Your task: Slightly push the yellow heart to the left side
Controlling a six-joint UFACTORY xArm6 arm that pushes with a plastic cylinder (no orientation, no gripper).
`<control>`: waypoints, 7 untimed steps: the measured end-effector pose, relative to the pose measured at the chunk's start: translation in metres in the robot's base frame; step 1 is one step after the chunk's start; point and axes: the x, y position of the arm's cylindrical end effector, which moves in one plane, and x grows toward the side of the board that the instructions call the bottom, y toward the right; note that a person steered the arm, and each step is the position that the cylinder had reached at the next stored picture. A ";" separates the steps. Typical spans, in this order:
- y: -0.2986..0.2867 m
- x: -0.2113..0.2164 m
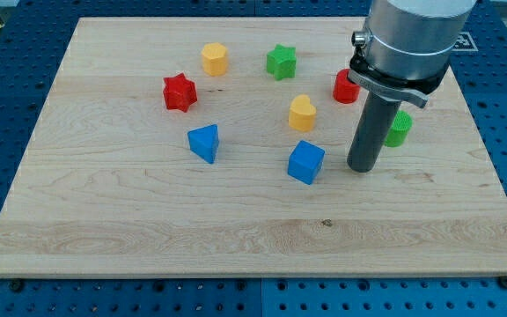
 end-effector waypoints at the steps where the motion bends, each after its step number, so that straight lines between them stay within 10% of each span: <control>1: -0.006 -0.023; 7: -0.076 -0.075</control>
